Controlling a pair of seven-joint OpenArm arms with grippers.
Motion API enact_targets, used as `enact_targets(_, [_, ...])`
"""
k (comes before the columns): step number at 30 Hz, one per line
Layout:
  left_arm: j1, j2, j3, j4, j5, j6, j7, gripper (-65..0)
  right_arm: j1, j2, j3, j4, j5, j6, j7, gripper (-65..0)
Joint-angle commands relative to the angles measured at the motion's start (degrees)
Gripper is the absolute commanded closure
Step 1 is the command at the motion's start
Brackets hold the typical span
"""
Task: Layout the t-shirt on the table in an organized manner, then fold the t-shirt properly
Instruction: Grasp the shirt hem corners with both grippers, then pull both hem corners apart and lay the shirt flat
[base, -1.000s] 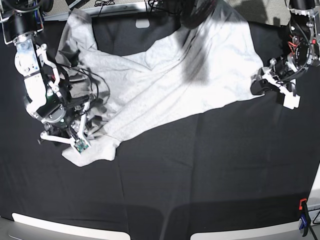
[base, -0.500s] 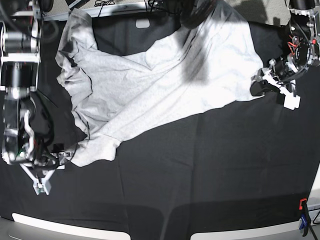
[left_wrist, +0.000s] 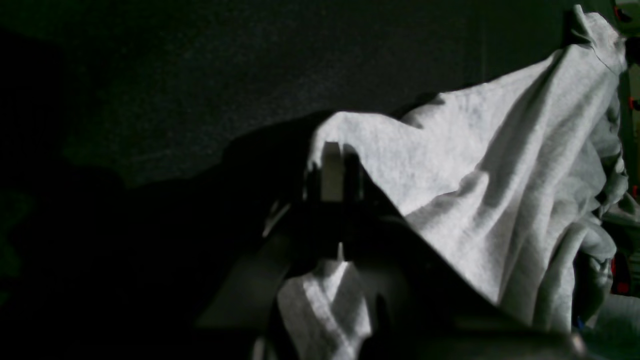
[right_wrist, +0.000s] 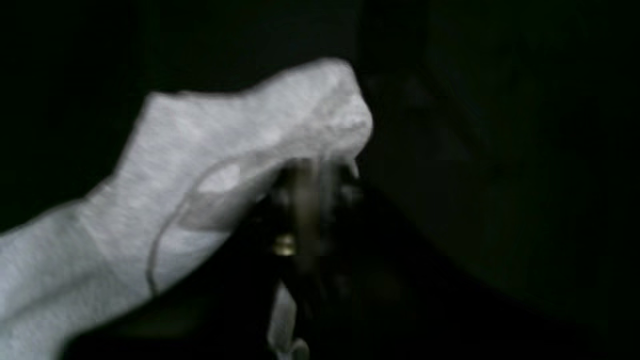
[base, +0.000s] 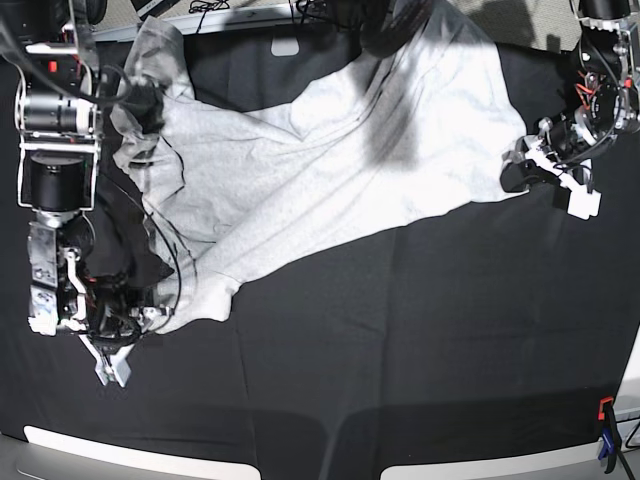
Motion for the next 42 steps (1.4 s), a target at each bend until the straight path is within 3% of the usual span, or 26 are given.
enact_targets(1, [-0.7,-1.0,-0.3,0.8,-0.9,-0.2,-1.1,0.0,2.0,1.0,0.3,0.9,-1.1,0.0,1.0,0.0])
enact_targets(4, [-2.2,-1.0,-0.4,0.9,-0.9,-0.2,0.5,0.0,2.2,1.2,0.3,1.3,-2.9,0.3,1.2,0.0])
enact_targets(5, [-2.9,-1.0,-0.4,1.4,-0.9,-0.2,1.1,0.0,2.2,1.2,0.3,2.0,-3.3,1.7,1.2,0.0])
enact_targets(7, [-4.2,-1.0,-0.4,3.1,-0.9,-0.3,2.4,0.0,2.2,1.7,0.3,4.0,-3.3,7.5,1.0,0.0])
enact_targets(8, [-4.5,-1.1,-0.4,4.6,-0.9,-0.3,2.6,0.0,2.1,2.0,0.3,5.4,-3.1,8.5,0.9,0.0])
enact_targets(12, [-4.9,-1.3,-0.4,12.3,-0.4,-0.3,3.2,0.0,2.1,2.7,0.4,11.7,-2.9,8.5,0.1,0.0])
enact_targets(17, [-4.9,-1.3,-0.4,24.2,4.4,-0.2,3.2,0.0,-0.8,2.9,1.4,24.9,-2.9,8.5,-2.6,0.0])
enact_targets(23, [-4.9,-1.3,-0.4,40.0,9.8,0.4,2.6,0.0,-6.8,2.9,10.9,44.7,-2.9,8.5,-6.9,0.0])
enact_targets(26, [-4.9,-1.3,-0.4,46.5,16.0,4.9,1.1,0.0,-10.5,2.9,18.1,49.1,-2.8,8.6,-5.9,0.0])
enact_targets(28, [-4.9,-1.3,-0.4,49.3,21.0,7.6,-0.7,0.0,-12.1,2.9,22.4,49.9,-2.6,10.9,-4.8,0.0])
enact_targets(30, [-4.9,-1.2,-0.4,50.1,24.1,9.3,-3.0,0.0,-12.6,3.2,25.7,49.9,0.5,12.5,-4.9,0.0])
enact_targets(33, [-4.9,-1.3,-0.4,49.2,24.7,9.3,-5.5,0.0,-12.6,4.1,28.2,49.9,5.0,13.6,-4.9,0.0])
enact_targets(39, [-5.8,-1.3,-0.4,38.4,28.0,9.2,-16.3,0.0,-12.6,3.8,26.8,49.1,5.1,14.2,-3.6,0.0])
enact_targets(42, [-9.5,-1.3,-0.4,31.5,29.1,9.3,-17.4,0.0,-12.6,3.8,24.4,48.2,4.5,14.2,-2.1,0.0])
